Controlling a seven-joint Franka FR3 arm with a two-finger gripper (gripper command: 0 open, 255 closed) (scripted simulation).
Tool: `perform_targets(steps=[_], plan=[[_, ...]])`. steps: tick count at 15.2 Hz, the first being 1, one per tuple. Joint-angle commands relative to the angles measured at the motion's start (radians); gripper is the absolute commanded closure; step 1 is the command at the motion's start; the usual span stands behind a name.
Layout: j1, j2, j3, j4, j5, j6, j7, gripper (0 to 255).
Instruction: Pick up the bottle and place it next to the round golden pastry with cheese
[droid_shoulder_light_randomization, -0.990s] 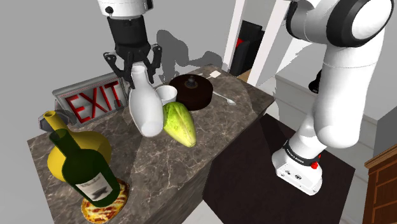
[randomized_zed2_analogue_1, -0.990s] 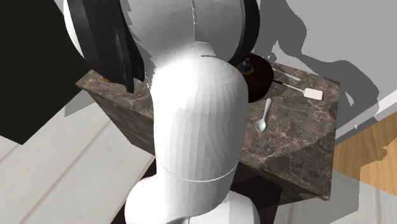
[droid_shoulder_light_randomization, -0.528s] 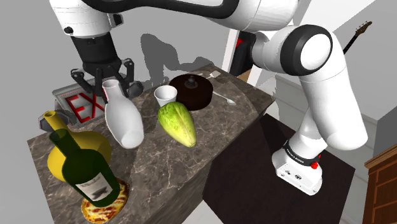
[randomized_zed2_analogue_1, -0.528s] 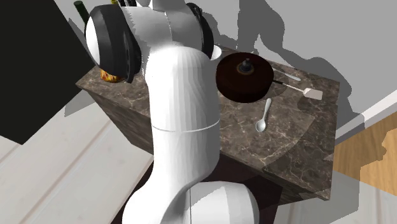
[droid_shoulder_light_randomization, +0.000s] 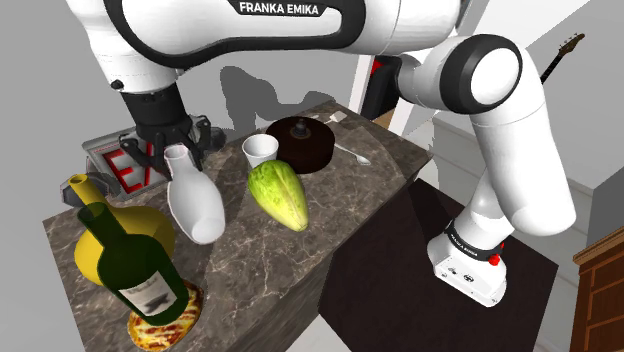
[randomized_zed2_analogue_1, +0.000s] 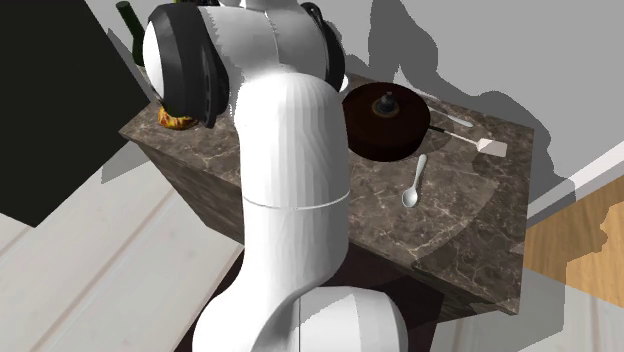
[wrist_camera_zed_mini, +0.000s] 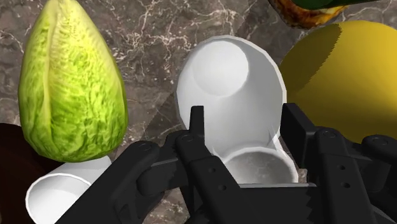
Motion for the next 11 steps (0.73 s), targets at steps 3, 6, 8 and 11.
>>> perform_targets(steps=[3, 6, 8, 11], plan=[[-0.023, -0.014, 0.003, -0.084, 0.004, 0.067, 0.004, 255], [-0.036, -0.019, 0.003, -0.136, 0.005, 0.111, 0.008, 255], [-0.043, -0.021, 0.003, -0.167, 0.004, 0.139, 0.009, 255], [-0.045, -0.021, 0.003, -0.177, 0.004, 0.149, 0.01, 255]])
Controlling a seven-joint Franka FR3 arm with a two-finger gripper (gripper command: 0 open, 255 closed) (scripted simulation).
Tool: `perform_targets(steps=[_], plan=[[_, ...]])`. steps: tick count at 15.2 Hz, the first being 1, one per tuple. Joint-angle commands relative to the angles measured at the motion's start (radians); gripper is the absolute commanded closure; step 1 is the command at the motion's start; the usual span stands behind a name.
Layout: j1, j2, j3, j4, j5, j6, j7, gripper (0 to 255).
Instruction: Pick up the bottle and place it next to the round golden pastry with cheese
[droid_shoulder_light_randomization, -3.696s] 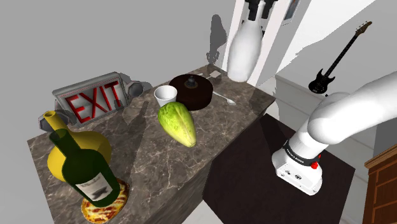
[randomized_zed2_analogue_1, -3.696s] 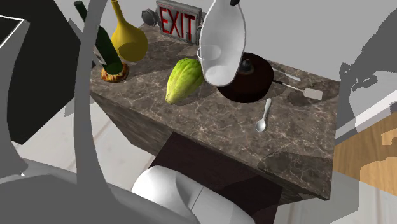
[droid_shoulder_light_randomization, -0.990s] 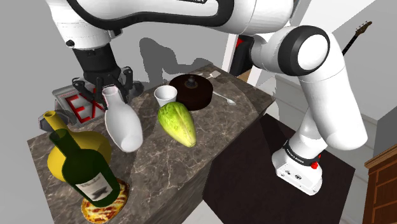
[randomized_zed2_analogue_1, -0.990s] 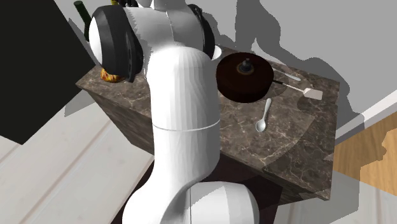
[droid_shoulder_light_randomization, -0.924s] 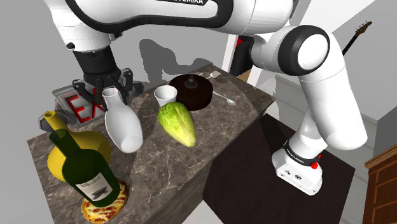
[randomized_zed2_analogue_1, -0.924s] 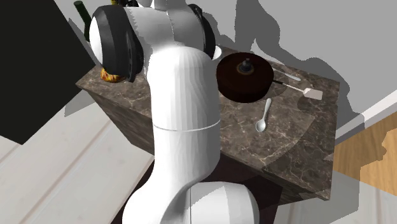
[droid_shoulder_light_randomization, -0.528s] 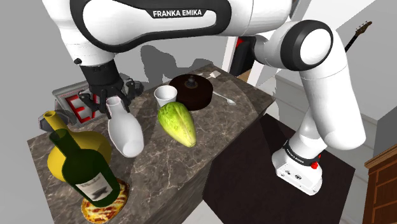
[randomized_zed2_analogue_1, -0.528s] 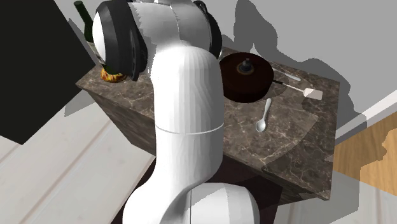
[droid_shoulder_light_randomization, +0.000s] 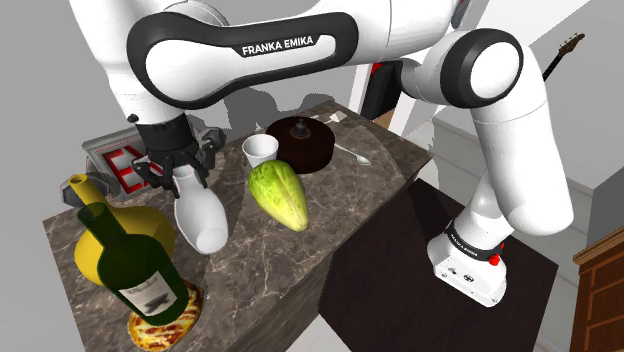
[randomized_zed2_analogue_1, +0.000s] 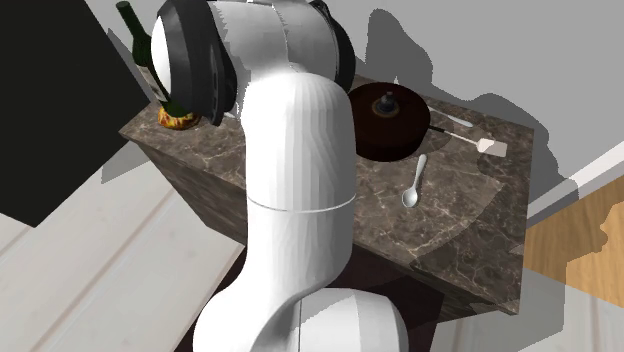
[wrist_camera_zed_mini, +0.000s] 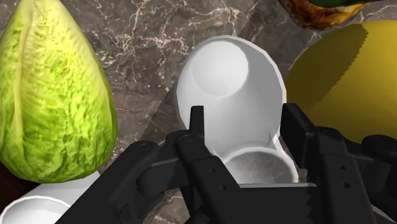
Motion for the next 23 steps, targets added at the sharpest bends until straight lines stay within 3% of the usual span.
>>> perform_targets(steps=[1, 5, 6, 11, 15, 23], plan=[[-0.002, -0.001, 0.0, -0.006, 0.0, 0.005, 0.0, 255], [-0.002, -0.001, 0.0, -0.006, 0.0, 0.005, 0.0, 255], [-0.002, -0.002, 0.0, -0.006, 0.0, 0.005, 0.0, 0], [-0.002, -0.001, 0.0, -0.006, 0.0, 0.005, 0.0, 0], [0.052, 0.039, -0.008, 0.203, -0.01, -0.153, -0.016, 0], [0.052, 0.039, -0.008, 0.203, -0.01, -0.153, -0.016, 0]])
